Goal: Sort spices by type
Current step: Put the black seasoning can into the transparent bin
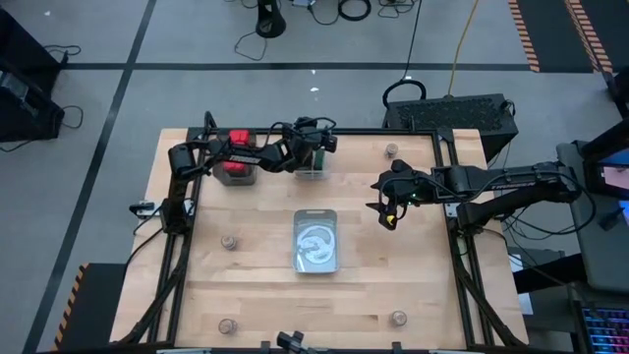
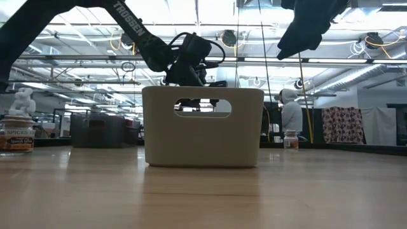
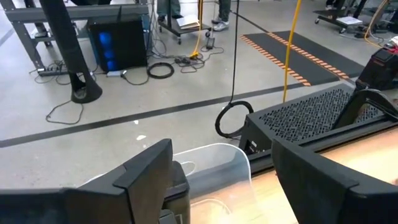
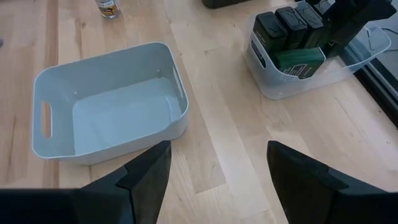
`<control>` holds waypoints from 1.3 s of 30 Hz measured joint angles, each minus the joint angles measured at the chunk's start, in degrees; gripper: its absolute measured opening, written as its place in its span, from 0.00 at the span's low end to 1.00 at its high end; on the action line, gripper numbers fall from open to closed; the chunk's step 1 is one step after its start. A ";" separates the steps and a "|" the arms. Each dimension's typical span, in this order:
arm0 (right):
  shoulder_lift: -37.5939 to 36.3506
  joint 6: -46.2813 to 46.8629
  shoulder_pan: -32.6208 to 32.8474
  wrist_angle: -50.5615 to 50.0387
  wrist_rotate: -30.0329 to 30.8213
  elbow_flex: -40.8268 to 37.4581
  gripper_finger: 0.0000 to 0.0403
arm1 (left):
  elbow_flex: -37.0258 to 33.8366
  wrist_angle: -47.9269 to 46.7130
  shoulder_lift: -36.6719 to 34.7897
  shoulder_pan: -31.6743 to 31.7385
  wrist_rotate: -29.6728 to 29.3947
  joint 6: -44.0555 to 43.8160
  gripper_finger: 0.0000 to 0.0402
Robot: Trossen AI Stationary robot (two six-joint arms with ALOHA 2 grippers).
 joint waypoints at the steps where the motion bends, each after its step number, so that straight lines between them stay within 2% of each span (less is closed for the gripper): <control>1: 0.00 0.23 0.00 0.00 0.00 0.00 0.61 | 0.00 0.00 0.00 0.00 0.48 0.16 0.70; 7: 0.00 1.92 0.00 -0.09 0.02 0.00 0.61 | -0.07 0.17 -0.56 -0.48 1.13 7.52 0.70; 13: 0.01 2.30 0.00 -0.15 0.02 0.00 0.61 | -0.09 -0.82 -5.80 -2.43 2.71 19.74 0.70; 17: 0.00 2.21 0.00 -0.59 0.02 0.00 0.61 | -0.09 -7.71 -12.00 -2.86 16.87 29.11 0.67; 21: 0.01 1.59 -0.15 -0.55 0.04 0.00 0.61 | 0.00 -20.42 -18.88 -0.63 32.31 32.79 0.62; 23: 0.02 1.25 -0.24 0.03 0.06 0.00 0.61 | 0.00 -26.80 -21.57 1.19 36.70 32.67 0.60; 28: 0.91 0.14 -1.57 5.22 0.07 0.00 0.61 | -0.01 -38.80 -24.98 3.12 40.78 31.42 0.58; 31: 1.92 -0.54 -2.55 6.42 0.03 0.00 0.61 | -0.02 -39.78 -25.03 3.34 44.38 25.95 0.58; 34: 2.82 -0.69 -3.34 7.04 0.07 0.00 0.61 | -0.02 -38.11 -24.23 3.29 44.12 15.72 0.58; 39: 4.15 -0.53 -4.18 8.15 0.01 0.00 0.61 | 0.06 -35.91 -22.24 2.94 43.32 10.31 0.58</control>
